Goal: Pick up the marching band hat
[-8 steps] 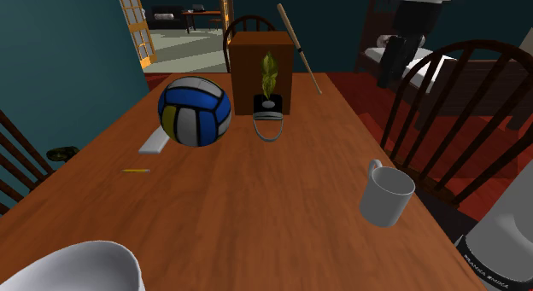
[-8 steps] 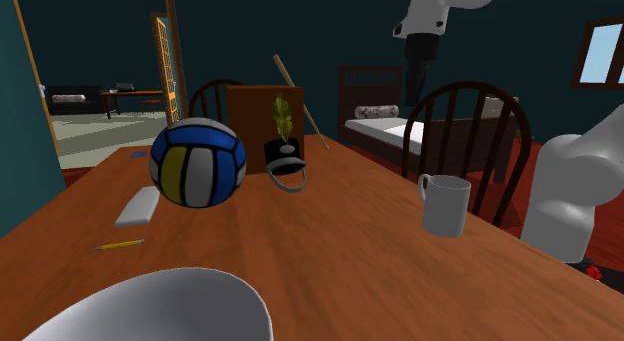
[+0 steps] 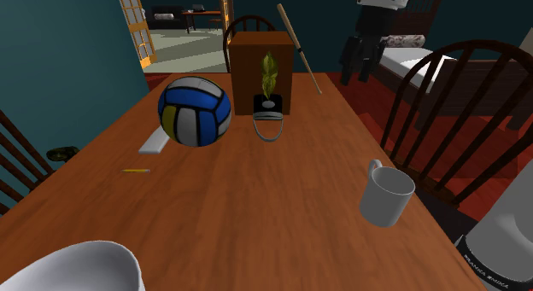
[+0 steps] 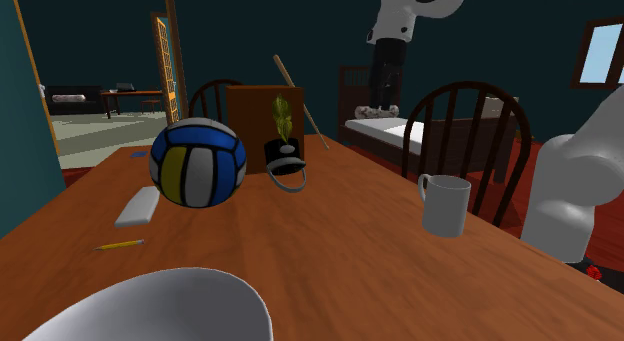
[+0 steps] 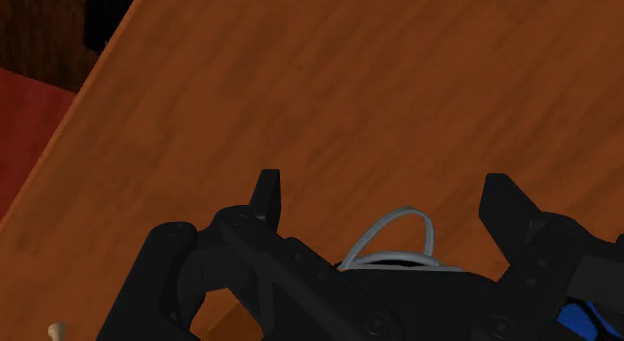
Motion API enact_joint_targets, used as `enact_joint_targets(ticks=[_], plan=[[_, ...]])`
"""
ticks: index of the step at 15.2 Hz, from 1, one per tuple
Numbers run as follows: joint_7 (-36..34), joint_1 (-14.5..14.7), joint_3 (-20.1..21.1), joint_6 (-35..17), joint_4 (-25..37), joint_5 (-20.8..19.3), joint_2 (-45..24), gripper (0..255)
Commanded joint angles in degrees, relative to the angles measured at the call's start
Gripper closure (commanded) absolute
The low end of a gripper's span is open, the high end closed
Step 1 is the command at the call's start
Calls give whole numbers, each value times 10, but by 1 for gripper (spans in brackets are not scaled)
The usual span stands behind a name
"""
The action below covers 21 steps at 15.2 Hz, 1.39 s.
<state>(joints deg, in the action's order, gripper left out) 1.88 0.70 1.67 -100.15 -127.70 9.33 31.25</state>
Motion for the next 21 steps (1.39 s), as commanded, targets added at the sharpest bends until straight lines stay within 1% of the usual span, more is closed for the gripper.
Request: enact_joint_targets(ticks=[1, 6, 10, 14, 18, 19, 21], plan=[[-14, 0, 2, -21, 25, 14, -41, 0], [-50, 3, 9, -61, 99, 47, -141, 0], [-77, 5, 12, -83, 169, 70, -221, 0], [-104, 7, 13, -97, 252, 92, -303, 0], [-131, 7, 14, -100, 348, 111, -388, 0], [-132, 6, 14, -100, 350, 112, -390, 0], [-127, 7, 14, -115, 335, 114, -390, 0]])
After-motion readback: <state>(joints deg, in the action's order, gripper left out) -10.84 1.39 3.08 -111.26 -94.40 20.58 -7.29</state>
